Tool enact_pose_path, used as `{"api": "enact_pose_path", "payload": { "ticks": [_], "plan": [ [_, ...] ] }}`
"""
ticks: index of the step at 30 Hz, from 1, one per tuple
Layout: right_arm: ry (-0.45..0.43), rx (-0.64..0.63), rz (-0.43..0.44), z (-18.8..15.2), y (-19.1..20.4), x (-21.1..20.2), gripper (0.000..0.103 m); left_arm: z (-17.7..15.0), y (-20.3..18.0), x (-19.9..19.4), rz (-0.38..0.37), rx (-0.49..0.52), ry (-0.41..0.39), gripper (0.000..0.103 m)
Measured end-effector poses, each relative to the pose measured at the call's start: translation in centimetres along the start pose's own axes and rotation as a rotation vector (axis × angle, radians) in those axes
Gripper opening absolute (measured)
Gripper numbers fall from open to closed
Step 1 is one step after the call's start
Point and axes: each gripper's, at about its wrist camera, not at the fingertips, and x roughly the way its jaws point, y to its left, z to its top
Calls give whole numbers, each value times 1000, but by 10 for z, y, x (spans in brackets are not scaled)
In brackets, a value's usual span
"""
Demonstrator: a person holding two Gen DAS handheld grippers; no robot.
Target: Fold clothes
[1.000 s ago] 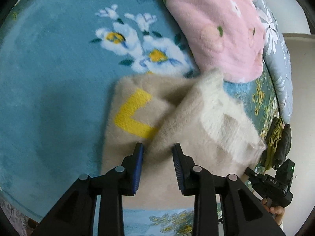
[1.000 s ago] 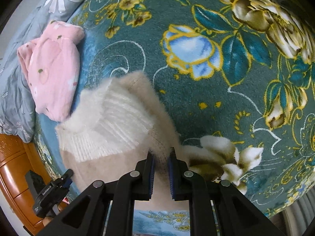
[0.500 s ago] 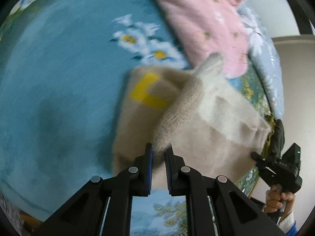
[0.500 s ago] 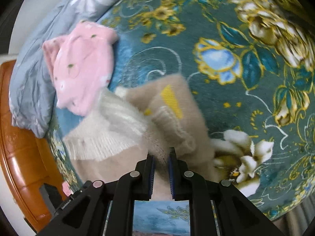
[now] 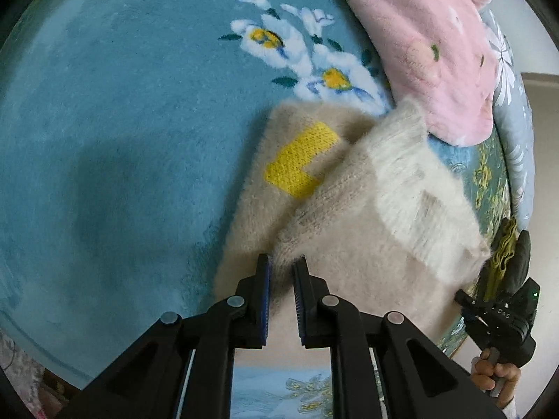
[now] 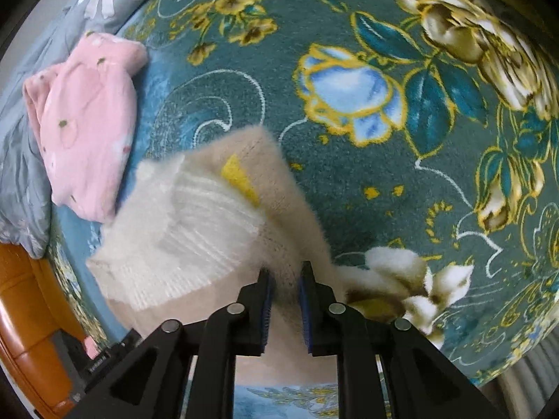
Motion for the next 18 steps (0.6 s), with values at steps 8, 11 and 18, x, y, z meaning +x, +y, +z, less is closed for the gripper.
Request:
{"api": "enact_pose_path", "payload": {
  "ticks": [8,11,18],
  "plan": [
    [-24,-89,27,-3,1,-14,20,-6,-9,-14,-11,81,-48,13],
    [-43,-104,72,-1,12,-20,17,-11,-5,-20,-21,72,-85,11],
    [-58,-159,23,6,33,-7,17,-9,6,-13,16,20,-70,11]
  ]
}}
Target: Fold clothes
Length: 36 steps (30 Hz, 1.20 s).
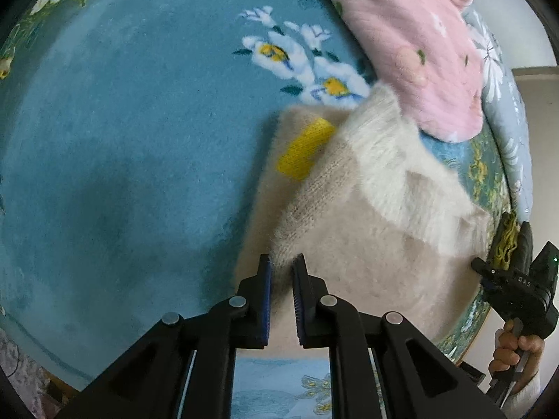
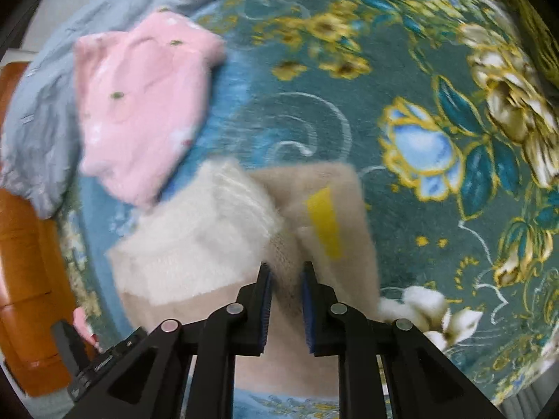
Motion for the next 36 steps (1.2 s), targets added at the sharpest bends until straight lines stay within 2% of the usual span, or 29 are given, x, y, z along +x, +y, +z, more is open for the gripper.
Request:
{"api": "enact_pose_path", "payload": {
  "ticks": [3,6,11,14,17,19,21,23,29,36],
  "plan": [
    [25,87,-3,8,-16,11,17,8,-10,-2,20,23,15,12],
    [13,74,30,6,-19,-1,21,11,-13,-12,16,46,-3,12],
    [-93,28,45,-7,-18,-33,23,14,-13,-33,15,56,-78,11],
    [-70,-35,87,-6,7,-25,25,20,-47,-28,-35,145,-64,11],
    [-7,-131,71,-14,25,-13,25,22,-88,-9,-7,260,-32,12],
    [3,-165,20,-18,28,-4,25,2,-61,-24,24,306,-25,12],
    [-13,-122,-16,-14,18,3,24,9,-57,-15,45,285,-12,11],
    [1,-61,5,-9,4,9,22,13,-47,-12,42,249,8,11],
    [-2,-136,-29,-3,9,13,22,22,-39,-3,33,217,17,11],
    [12,-58,22,-2,0,4,24,28,-30,-9,-13,129,34,11]
  ]
}}
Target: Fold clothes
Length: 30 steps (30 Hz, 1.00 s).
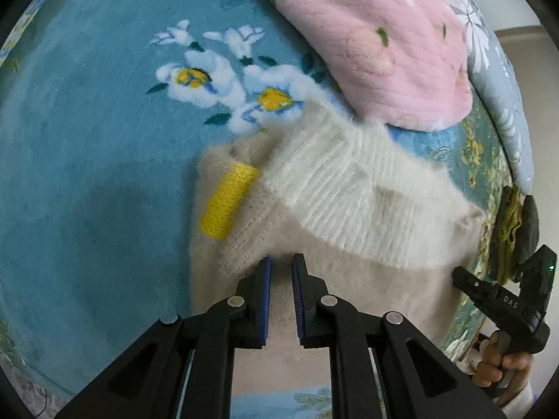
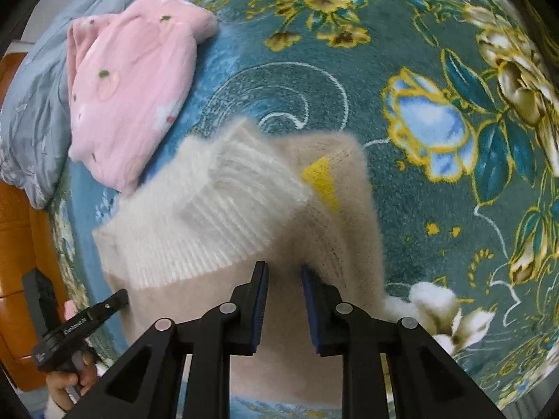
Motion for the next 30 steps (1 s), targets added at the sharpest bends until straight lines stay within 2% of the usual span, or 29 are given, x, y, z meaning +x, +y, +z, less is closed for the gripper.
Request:
{"api": "enact_pose_path", "payload": {
  "ticks": [5,10,11,13,15,17,19,20,25,30],
  "plan": [
    [-26,-27,18,-6,-4,-20,24,-11,13,-20,-11,-4,-45,11],
    [-55,-12,9,-4,-5,-16,24,-17,19,-29,64,14,-56,13],
    [-68,-12,1,-5,-4,-19,27,-16,20,-32,62,19,-63,15],
    [-95,-15,-25,-6,-5,-26,57,-13,21,-30,74,23,-55,41],
    [-84,-5,-25,-4,-9,-18,59,-10,23,-25,92,29,-43,45],
    [-34,9,-27,-2,-21,-11,59,-6,26,-16,70,21,-11,49],
    [-5,4,-33,2,-28,-2,59,-3,30,-10,45,3,2,63],
    [2,8,-36,3,-30,0,59,-2,33,-7,35,-6,6,64],
    [39,67,60,10,-48,12,61,4,50,5,-51,-65,31,80],
    [69,76,155,16,-60,22,65,8,63,14,-119,-112,62,85]
  ]
}}
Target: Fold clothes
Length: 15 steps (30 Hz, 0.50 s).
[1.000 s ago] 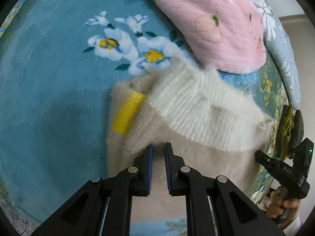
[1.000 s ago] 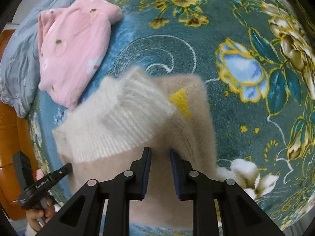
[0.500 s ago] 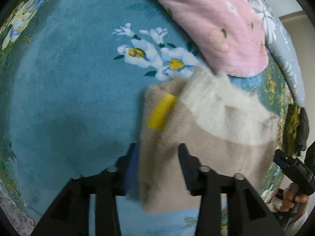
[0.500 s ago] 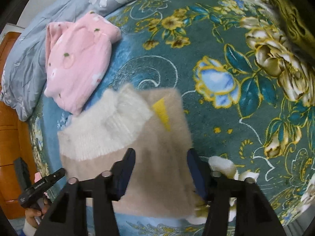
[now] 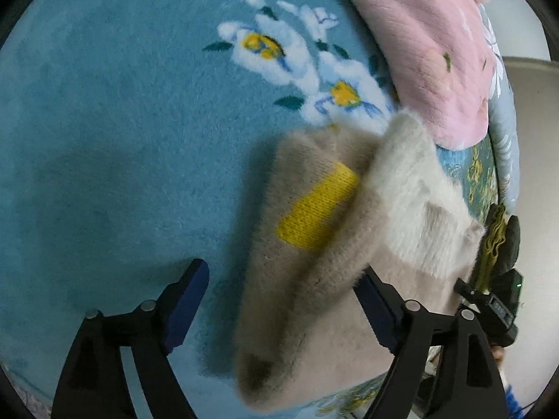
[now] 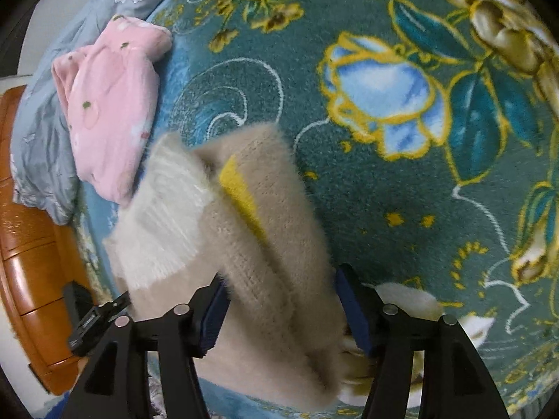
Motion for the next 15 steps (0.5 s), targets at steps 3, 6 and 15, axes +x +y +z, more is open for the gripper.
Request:
{"api": "enact_pose_path", "payload": {
  "ticks": [3,6,15],
  "plan": [
    [12,16,59,3,-10,4,68,2,2,0,-13,-14,6,85],
    [16,41,105,4,-17,7,71,2,4,-1,-24,-28,5,85],
    [38,25,128,8,-10,13,69,-5,-6,1,-75,-44,-17,64]
  ]
}}
